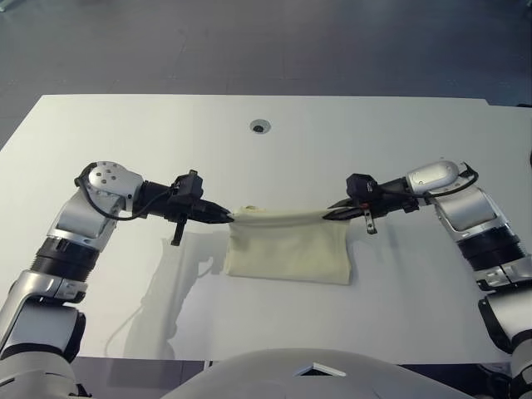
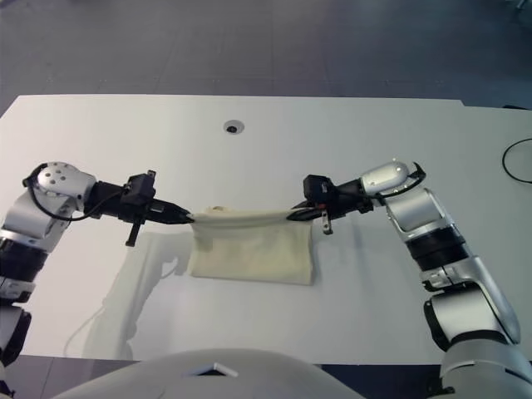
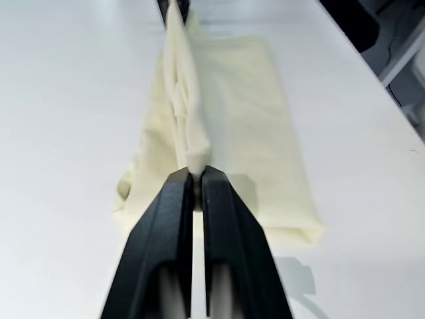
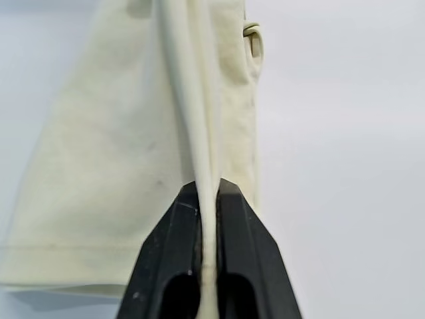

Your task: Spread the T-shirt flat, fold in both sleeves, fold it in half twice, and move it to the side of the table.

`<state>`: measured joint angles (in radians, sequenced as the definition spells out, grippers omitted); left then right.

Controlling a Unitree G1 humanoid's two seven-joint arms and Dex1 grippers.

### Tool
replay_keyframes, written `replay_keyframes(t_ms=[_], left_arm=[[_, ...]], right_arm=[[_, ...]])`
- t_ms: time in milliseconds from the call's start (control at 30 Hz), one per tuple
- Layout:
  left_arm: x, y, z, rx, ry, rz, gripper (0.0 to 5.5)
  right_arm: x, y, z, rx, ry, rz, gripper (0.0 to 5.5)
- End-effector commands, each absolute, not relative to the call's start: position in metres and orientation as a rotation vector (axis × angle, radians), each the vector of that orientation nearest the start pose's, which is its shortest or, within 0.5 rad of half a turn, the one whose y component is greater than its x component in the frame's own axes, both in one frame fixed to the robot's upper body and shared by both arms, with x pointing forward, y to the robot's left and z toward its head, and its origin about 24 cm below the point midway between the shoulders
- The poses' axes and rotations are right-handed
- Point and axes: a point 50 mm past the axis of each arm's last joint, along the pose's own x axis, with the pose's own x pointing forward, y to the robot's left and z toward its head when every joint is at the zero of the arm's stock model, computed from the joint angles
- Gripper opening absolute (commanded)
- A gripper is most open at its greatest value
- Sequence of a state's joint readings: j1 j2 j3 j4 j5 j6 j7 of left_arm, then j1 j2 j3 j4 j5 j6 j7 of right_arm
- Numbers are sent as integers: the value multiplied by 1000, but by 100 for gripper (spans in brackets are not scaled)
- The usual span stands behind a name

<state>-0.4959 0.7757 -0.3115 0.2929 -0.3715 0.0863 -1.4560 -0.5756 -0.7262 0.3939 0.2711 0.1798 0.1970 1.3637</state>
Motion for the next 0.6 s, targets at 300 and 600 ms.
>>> replay_keyframes(t_ms=[300,600], left_arm=[[315,198,86,263,359,-1341,84],[330,213,82,335,300,-1087,222]], right_arm=[[321,-189,89,-307,527,1280,83],[342,-212,91,-166,484,991,216]])
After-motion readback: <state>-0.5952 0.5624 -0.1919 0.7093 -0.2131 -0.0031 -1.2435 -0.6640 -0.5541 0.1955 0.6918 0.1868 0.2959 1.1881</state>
